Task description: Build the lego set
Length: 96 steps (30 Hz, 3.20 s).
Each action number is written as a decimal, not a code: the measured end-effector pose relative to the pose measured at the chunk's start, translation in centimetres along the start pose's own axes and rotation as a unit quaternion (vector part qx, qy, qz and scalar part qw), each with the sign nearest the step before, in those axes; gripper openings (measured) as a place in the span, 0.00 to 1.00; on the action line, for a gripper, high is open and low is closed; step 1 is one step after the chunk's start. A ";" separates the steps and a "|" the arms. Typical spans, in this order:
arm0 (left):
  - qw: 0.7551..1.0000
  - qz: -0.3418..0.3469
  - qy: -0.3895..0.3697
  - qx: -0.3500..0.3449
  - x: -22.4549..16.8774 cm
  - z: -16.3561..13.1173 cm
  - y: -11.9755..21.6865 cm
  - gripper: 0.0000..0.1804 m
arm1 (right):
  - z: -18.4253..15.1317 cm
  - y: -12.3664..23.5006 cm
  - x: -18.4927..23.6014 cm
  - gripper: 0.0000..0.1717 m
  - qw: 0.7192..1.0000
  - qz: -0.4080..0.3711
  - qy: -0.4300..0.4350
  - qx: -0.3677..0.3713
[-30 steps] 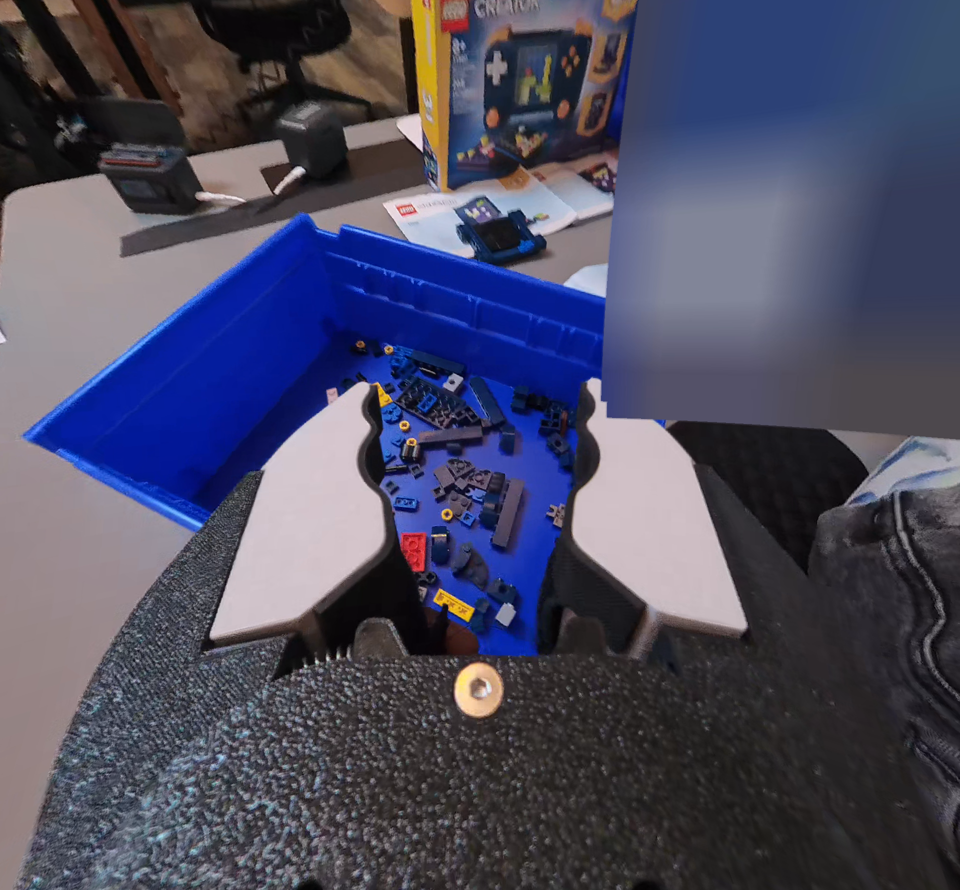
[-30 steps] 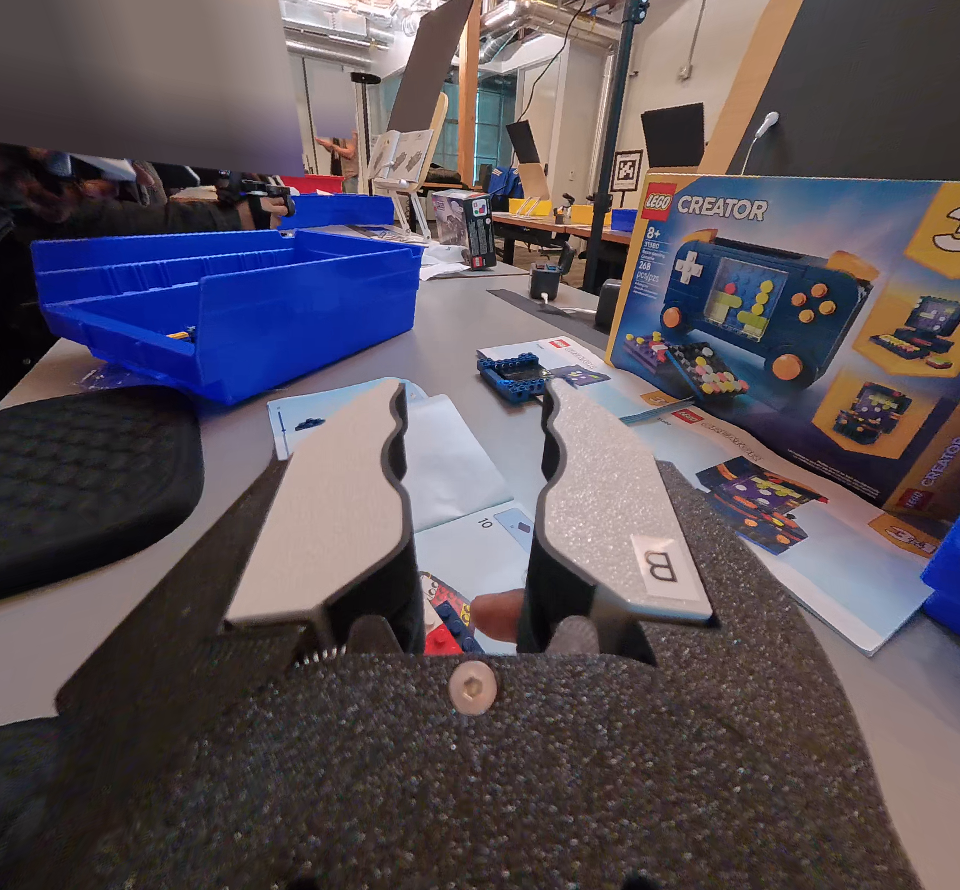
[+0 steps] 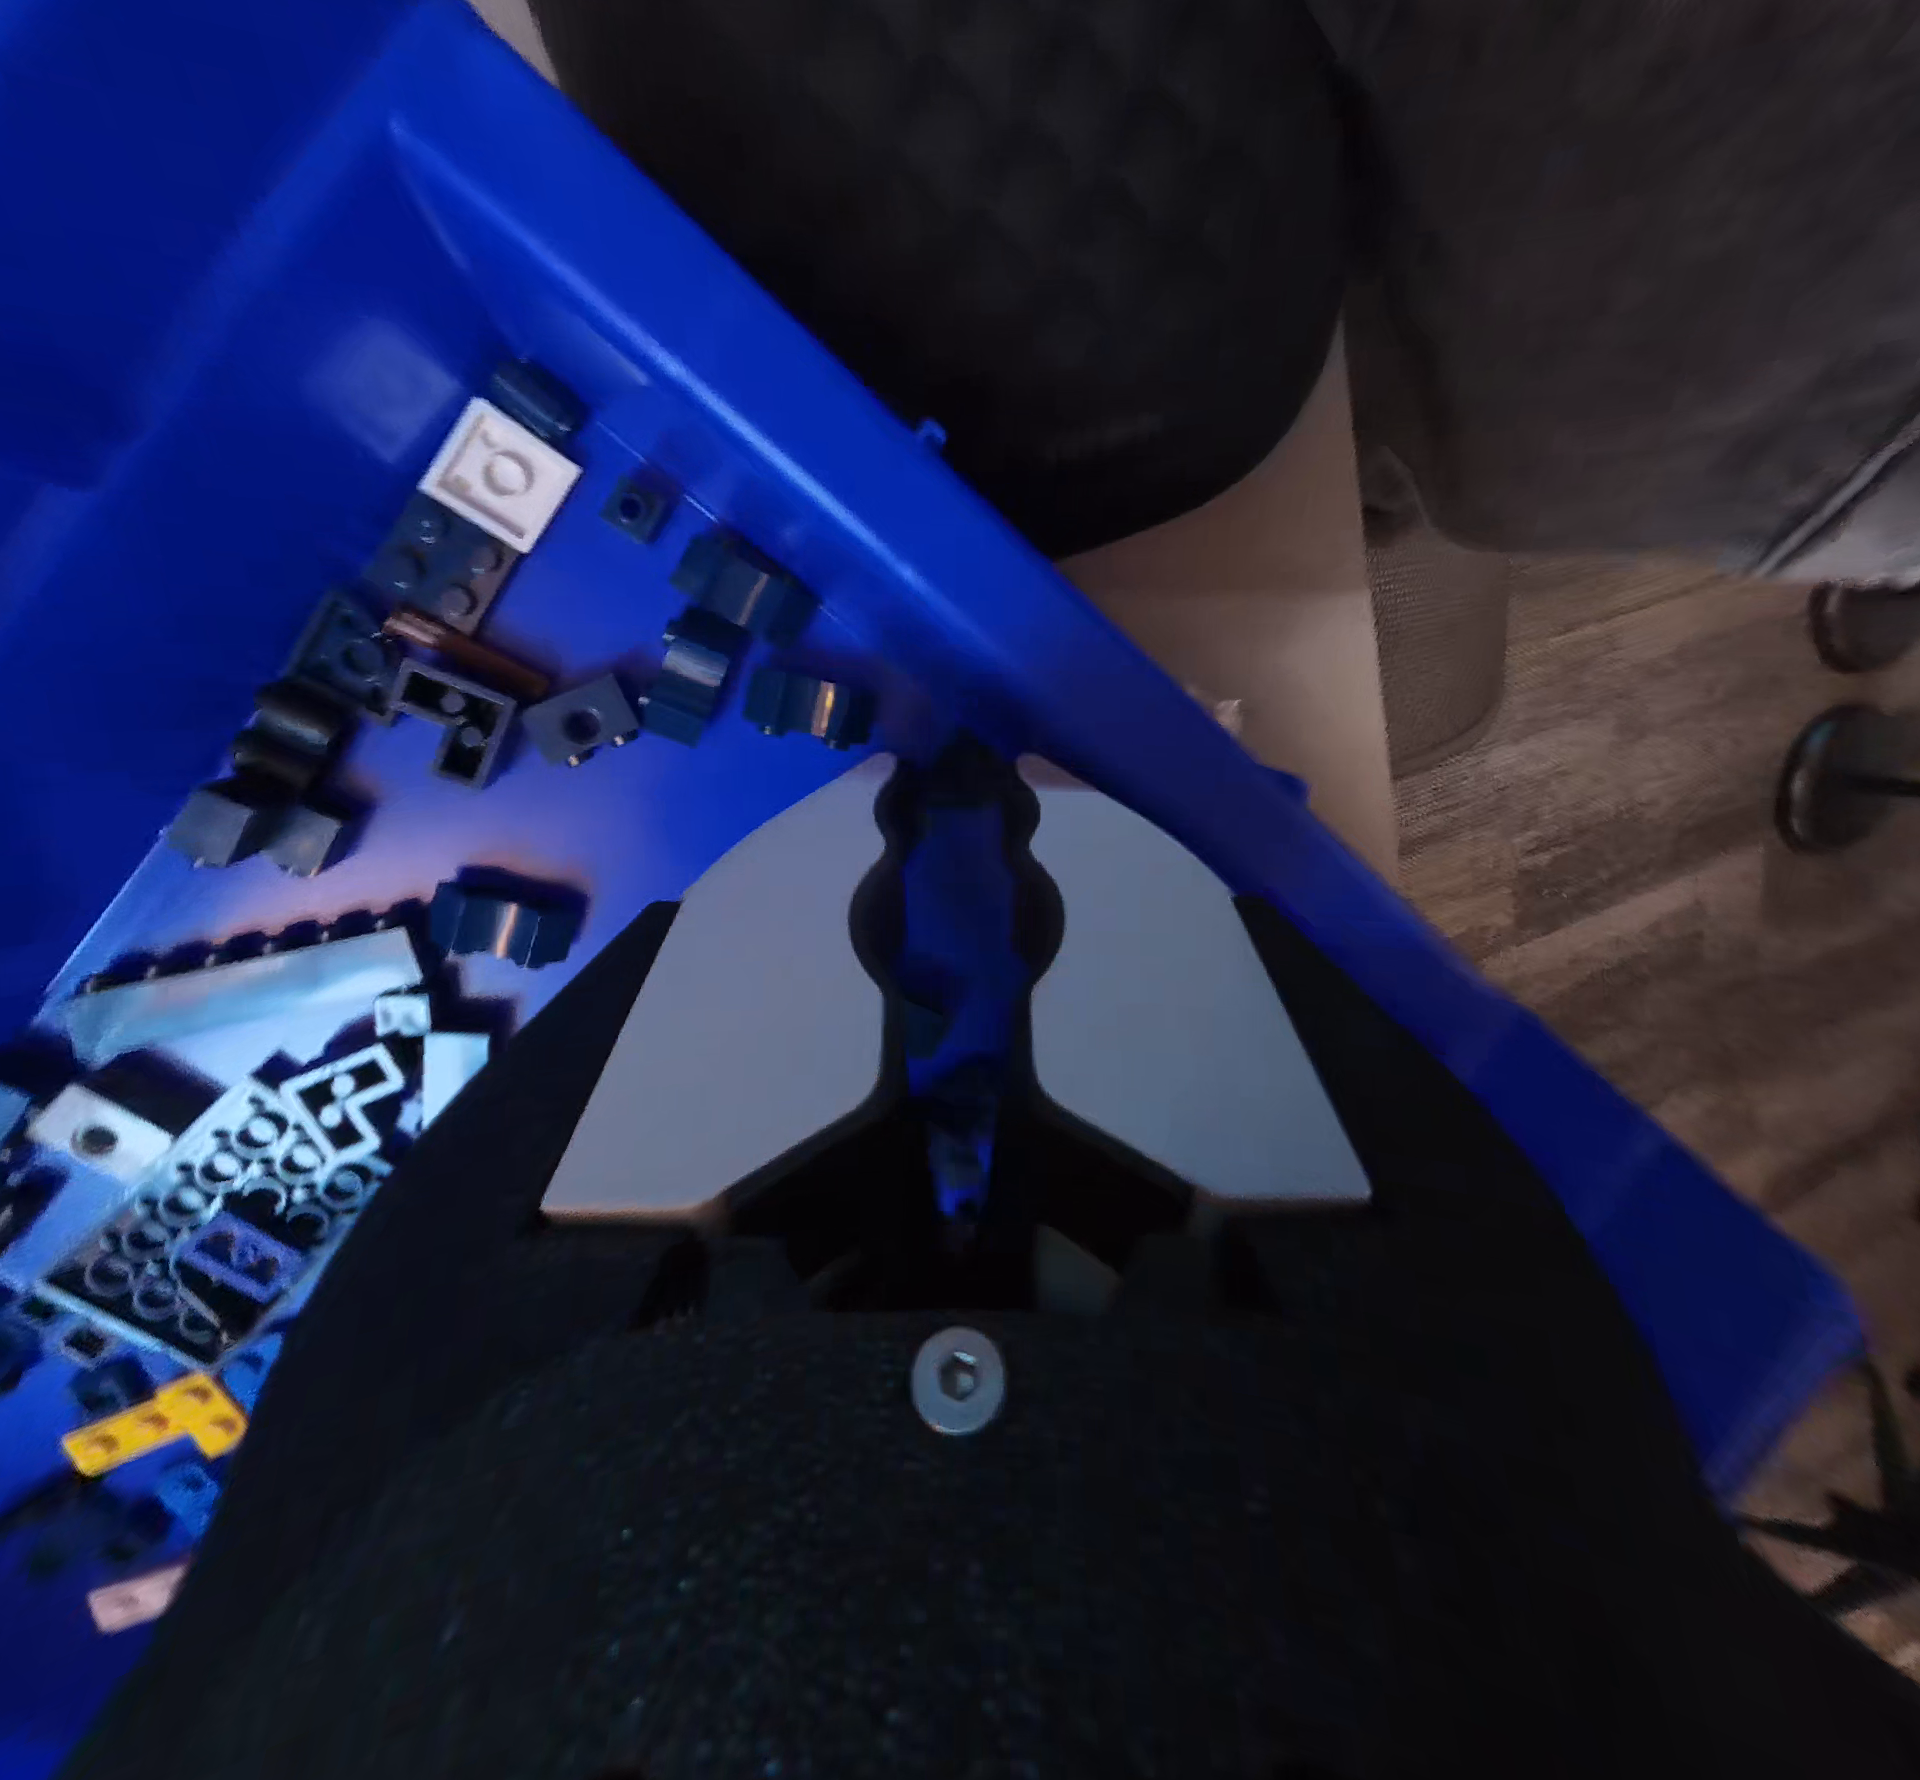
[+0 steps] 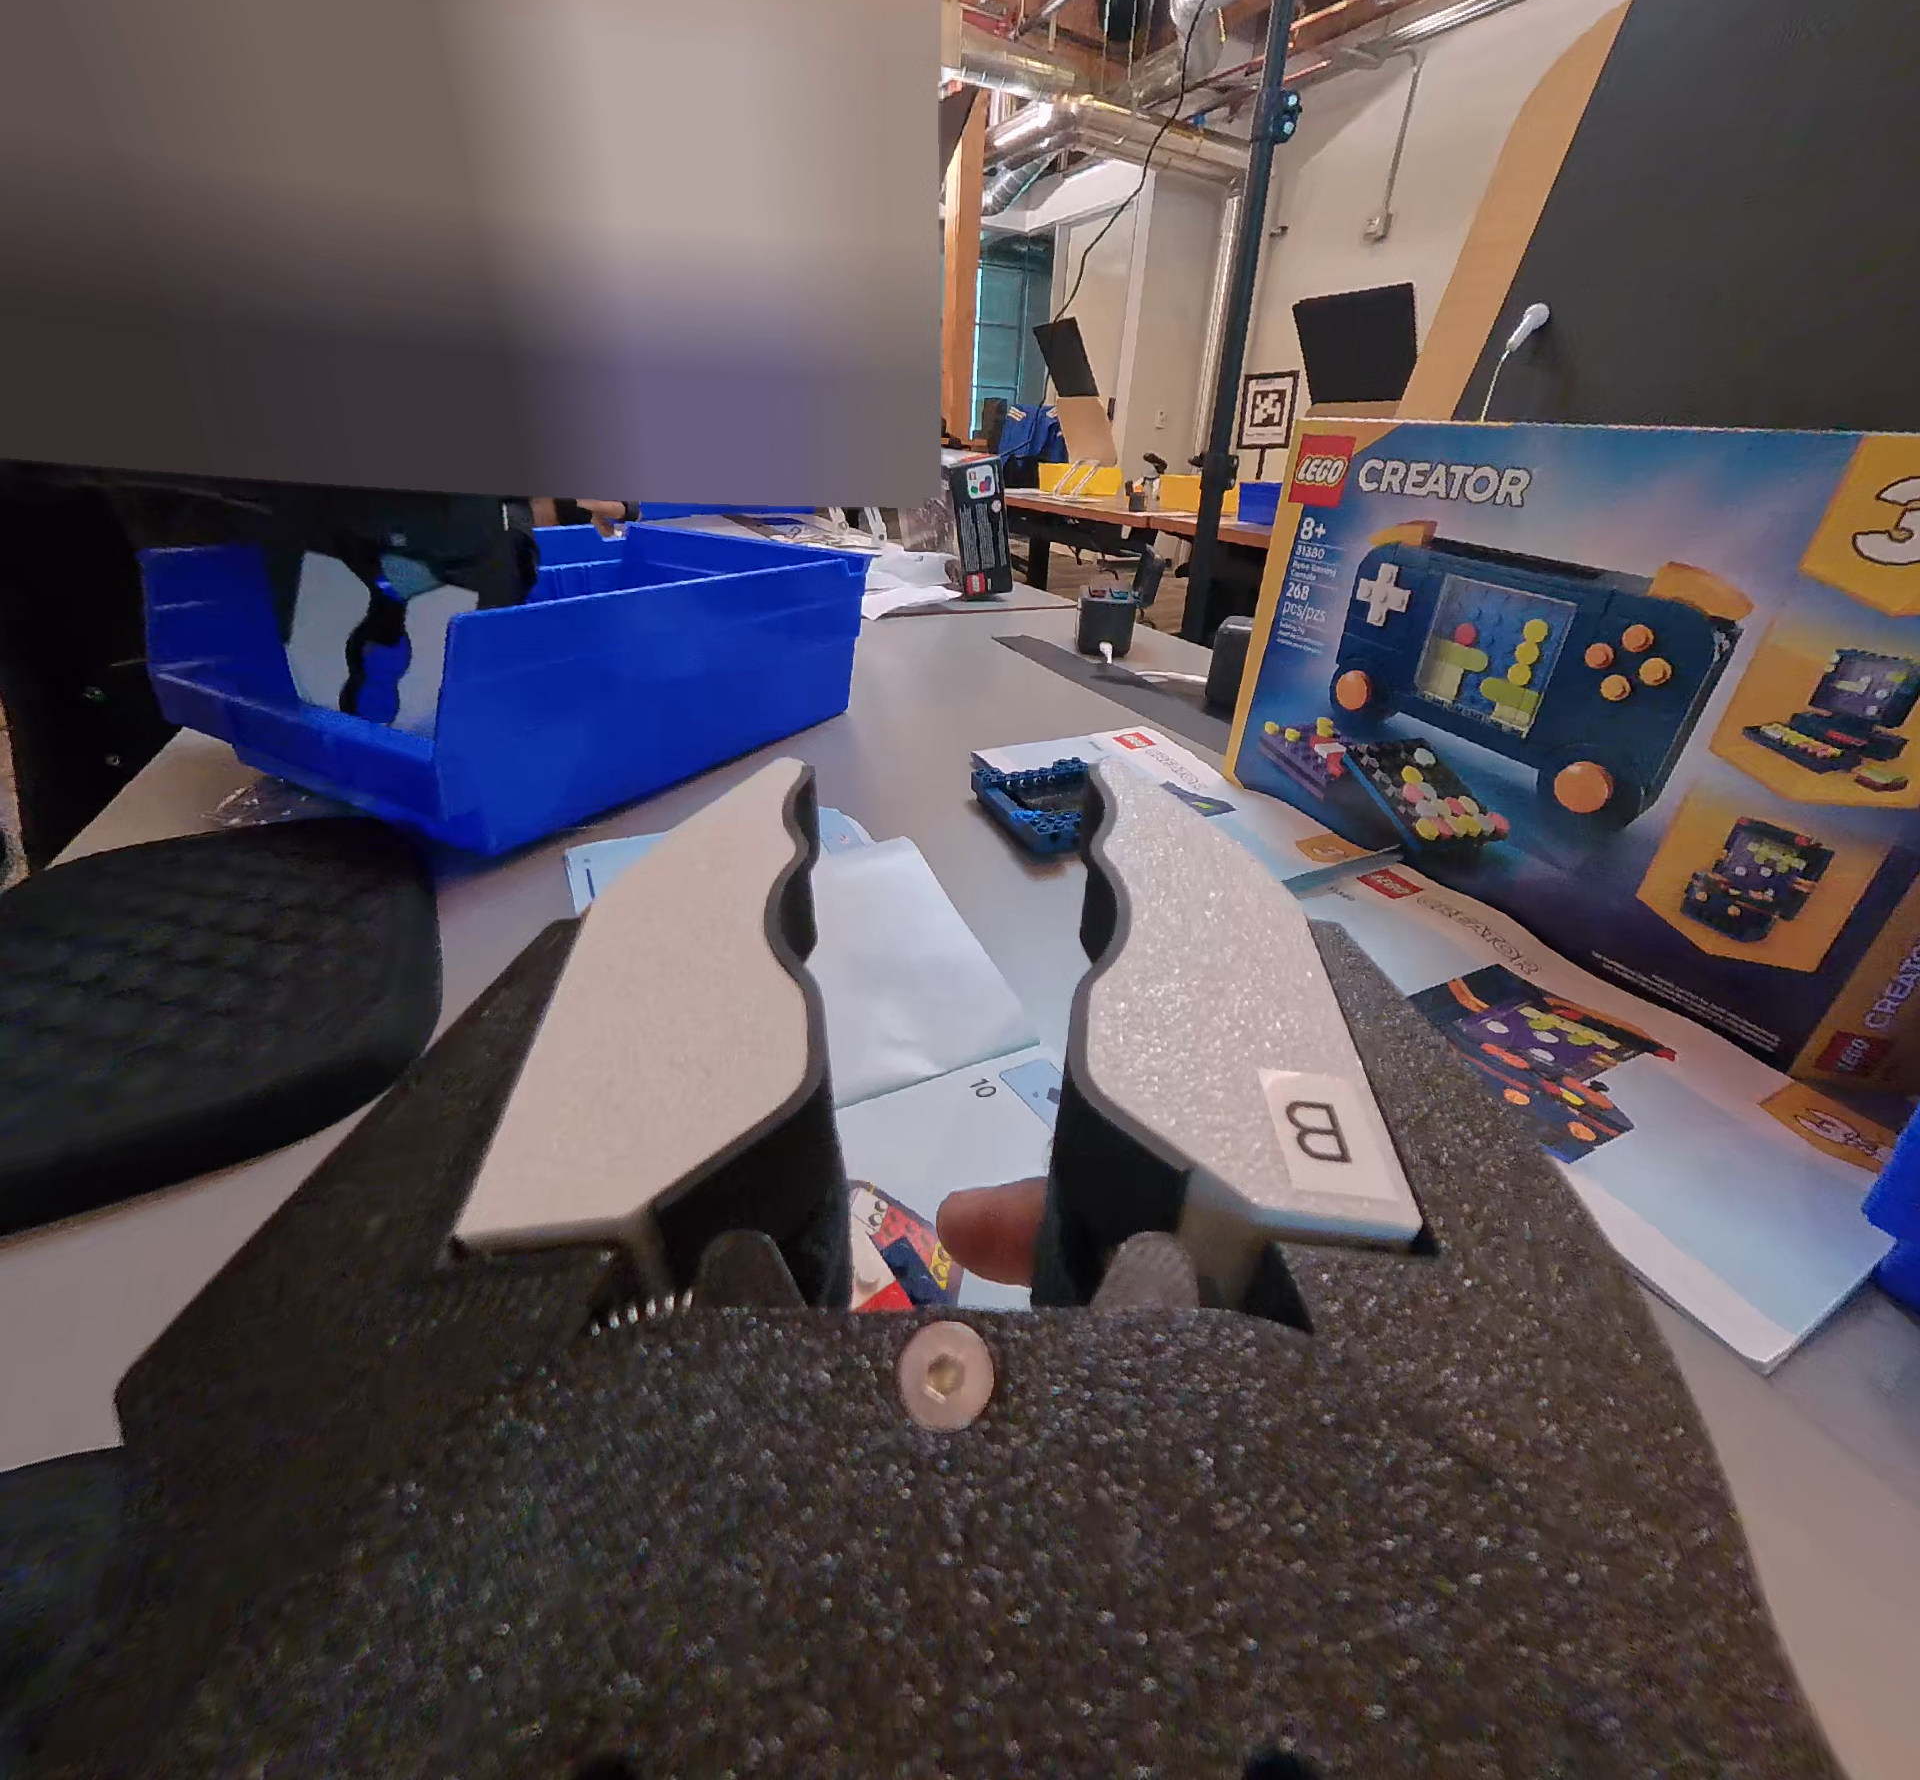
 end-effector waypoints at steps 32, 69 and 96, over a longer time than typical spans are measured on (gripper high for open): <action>0.983 0.032 -0.180 0.009 -0.4 -0.2 -1.5 0.14 | 0.3 0.0 0.1 0.27 1.000 -0.001 0.022 0.005; 0.987 0.146 0.038 -0.049 2.4 0.0 2.8 0.10 | 1.0 0.1 0.5 0.27 0.999 0.008 0.031 -0.008; 0.729 0.542 -0.015 -0.417 3.6 26.6 5.0 0.10 | 4.9 -2.5 8.7 0.12 0.917 0.206 -0.340 -0.030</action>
Point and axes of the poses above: each gripper's, where its closed fingertips meet, y back along the fingers, z out of its top, x = y × z across the jaws, the point moved 2 cm from there along y, back along the fingers, and after that the axes turned 8 degrees about y, right-handed, at the moved point
